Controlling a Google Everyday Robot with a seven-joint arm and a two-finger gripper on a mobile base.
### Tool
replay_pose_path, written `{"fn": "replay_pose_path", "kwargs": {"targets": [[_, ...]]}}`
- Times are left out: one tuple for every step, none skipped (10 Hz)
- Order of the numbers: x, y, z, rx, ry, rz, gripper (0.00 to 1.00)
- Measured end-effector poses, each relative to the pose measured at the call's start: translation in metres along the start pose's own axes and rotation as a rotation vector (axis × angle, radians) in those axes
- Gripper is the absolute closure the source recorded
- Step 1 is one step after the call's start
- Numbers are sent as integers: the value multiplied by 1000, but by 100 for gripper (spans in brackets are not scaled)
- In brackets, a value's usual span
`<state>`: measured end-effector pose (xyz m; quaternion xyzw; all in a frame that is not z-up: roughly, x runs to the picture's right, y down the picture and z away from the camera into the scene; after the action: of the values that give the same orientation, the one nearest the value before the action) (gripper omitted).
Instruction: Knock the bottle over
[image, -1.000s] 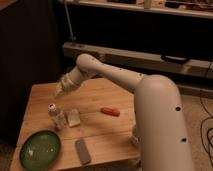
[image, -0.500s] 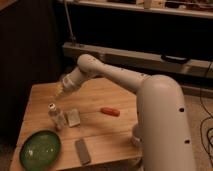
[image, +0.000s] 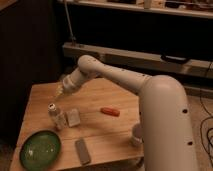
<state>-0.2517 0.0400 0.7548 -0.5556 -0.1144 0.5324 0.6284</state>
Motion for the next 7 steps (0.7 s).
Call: {"fn": "replay_pose_path", "kwargs": {"targets": [[0, 1, 0, -1, 3, -4, 89], [-1, 3, 0, -17, 9, -14, 79], [-4, 9, 5, -35, 18, -28, 69], [-4, 14, 10, -47, 28, -42, 60], [-3, 18, 12, -58, 40, -58, 48], [-3, 19, 14, -66, 50, -66, 40], [-3, 24, 20, -84, 69, -81, 29]]}}
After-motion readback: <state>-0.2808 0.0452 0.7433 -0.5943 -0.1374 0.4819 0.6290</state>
